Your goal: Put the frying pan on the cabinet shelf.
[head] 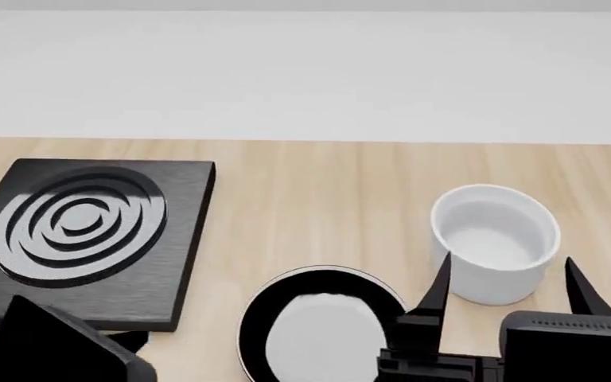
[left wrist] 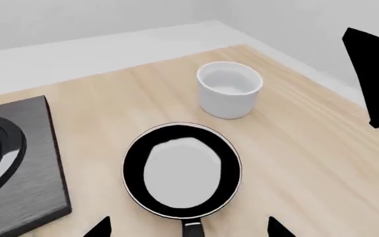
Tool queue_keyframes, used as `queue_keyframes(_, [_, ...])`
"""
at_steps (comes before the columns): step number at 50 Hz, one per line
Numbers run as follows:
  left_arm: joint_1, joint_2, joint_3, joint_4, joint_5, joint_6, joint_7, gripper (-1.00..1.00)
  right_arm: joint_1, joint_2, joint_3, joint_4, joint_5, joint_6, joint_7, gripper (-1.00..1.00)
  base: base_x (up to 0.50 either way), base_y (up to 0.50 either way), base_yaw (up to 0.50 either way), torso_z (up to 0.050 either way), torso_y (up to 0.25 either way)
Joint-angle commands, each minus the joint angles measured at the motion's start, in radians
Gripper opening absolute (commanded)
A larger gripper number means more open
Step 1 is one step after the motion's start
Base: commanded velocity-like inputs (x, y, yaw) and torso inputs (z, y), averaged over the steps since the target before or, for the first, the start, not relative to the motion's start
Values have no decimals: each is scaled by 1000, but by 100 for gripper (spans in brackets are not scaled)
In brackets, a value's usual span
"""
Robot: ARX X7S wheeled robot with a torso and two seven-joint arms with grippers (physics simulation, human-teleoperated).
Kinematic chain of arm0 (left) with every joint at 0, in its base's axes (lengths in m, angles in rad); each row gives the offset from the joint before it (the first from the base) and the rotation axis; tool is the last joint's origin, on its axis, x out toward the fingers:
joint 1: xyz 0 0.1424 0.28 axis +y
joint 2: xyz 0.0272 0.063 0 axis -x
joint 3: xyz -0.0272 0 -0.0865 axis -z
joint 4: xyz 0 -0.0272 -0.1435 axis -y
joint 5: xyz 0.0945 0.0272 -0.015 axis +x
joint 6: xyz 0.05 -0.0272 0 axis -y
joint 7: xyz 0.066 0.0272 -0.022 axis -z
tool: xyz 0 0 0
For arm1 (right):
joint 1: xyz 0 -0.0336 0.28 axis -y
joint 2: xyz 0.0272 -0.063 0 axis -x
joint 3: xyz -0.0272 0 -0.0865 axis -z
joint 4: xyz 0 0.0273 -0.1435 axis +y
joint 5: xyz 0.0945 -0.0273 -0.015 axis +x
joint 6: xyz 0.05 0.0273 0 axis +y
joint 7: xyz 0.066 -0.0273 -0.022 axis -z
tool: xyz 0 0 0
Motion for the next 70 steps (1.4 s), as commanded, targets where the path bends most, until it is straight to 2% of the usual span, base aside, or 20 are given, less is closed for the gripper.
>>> queue_keyframes(1, [-9, -21, 95, -101, -114, 18, -152, 100, -10, -8, 9, -4, 6, 0, -12, 100, 0, 0, 0, 0, 0])
queue_keyframes(7, [41, -54, 193, -108, 120, 78, 28, 100, -17, -8, 15, -6, 15, -7, -14, 100, 0, 0, 0, 0, 0])
queue_keyframes(13, [31, -66, 272, -180, 251, 150, 130, 100, -25, -9, 3, 5, 14, -22, -15, 100, 0, 0, 0, 0, 0])
queue_keyframes(28, [-37, -45, 458, -395, 439, 257, 283, 100, -71, -5, 31, 13, 29, -53, -15, 100, 0, 0, 0, 0, 0])
queue_keyframes(45, [-133, 34, 583, -668, 543, 338, 402, 100, -92, -1, 36, 54, 31, -102, -20, 100, 0, 0, 0, 0, 0])
queue_keyframes(52, [-134, 51, 610, -730, 559, 352, 419, 100, -88, 0, 26, 69, 31, -112, -21, 100, 0, 0, 0, 0, 0])
queue_keyframes(60, [-72, 48, 587, -649, 507, 300, 346, 100, -90, 3, 40, 66, 45, -111, -21, 100, 0, 0, 0, 0, 0])
queue_keyframes(70, [-39, 45, 595, -631, 494, 291, 322, 100, -96, 5, 44, 62, 53, -114, -18, 100, 0, 0, 0, 0, 0])
